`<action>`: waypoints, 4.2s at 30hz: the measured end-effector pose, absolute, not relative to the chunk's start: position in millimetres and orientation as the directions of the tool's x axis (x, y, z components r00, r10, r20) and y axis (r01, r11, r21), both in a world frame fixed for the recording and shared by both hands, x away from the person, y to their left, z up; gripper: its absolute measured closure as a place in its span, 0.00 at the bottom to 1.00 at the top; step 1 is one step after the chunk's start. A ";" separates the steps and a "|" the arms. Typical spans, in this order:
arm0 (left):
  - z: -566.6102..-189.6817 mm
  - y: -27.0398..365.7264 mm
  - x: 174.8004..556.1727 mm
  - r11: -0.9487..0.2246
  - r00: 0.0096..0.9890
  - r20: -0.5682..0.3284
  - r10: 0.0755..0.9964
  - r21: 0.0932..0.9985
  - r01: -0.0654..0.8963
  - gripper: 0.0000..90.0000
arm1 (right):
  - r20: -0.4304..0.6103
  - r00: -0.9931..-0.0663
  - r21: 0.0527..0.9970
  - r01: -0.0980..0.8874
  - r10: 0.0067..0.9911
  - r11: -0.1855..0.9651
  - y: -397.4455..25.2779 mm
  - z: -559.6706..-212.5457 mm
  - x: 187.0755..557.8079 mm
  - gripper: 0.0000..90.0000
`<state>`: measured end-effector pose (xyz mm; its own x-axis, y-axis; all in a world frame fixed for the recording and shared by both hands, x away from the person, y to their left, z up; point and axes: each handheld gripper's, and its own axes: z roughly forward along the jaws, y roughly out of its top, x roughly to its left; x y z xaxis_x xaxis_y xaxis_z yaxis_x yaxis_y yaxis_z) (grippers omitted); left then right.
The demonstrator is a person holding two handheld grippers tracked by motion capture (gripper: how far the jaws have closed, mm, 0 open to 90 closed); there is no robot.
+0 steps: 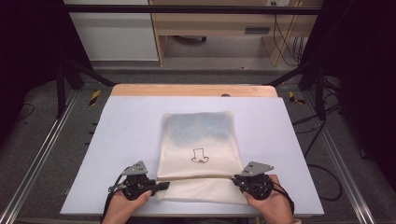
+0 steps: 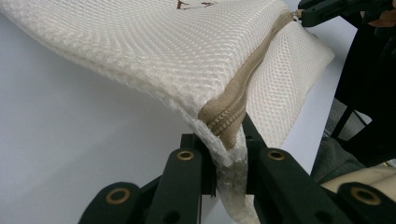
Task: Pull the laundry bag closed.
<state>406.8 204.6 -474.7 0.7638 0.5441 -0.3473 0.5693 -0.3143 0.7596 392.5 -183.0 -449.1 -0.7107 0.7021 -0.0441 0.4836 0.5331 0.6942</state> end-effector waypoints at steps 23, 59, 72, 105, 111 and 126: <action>-473.9 204.9 406.5 -0.313 0.764 -0.345 0.545 0.761 0.568 0.92 | -0.036 -0.699 0.686 0.503 0.715 0.526 -189.9 -449.5 392.3 0.90; -472.2 206.9 406.5 -0.307 0.761 -0.345 0.550 0.764 0.568 0.92 | -0.035 -0.671 0.649 0.548 0.740 0.527 -205.2 -454.6 390.0 0.90; -472.3 207.9 406.6 -0.305 0.755 -0.352 0.553 0.758 0.576 0.91 | -0.026 -0.673 0.648 0.552 0.739 0.525 -205.8 -457.2 389.5 0.90; -442.9 236.1 401.3 -0.307 0.646 -0.143 0.750 0.790 0.531 0.12 | 0.043 -0.593 0.699 0.593 0.804 0.400 -182.1 -437.3 405.0 0.09; -413.2 232.7 407.7 -0.336 0.657 -0.092 0.749 0.802 0.494 0.11 | -0.018 -0.584 0.721 0.554 0.811 0.415 -168.2 -401.0 418.0 0.09; -350.2 228.1 435.2 -0.443 0.685 0.020 0.728 0.777 0.448 0.09 | -0.049 -0.536 0.737 0.550 0.843 0.393 -136.2 -343.4 469.2 0.12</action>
<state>435.2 228.1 -350.2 0.6849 0.7284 0.0198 0.4484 -0.4427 0.7765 469.2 -136.2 -343.4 -0.5358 0.8429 -0.0495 0.5500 0.3929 0.7370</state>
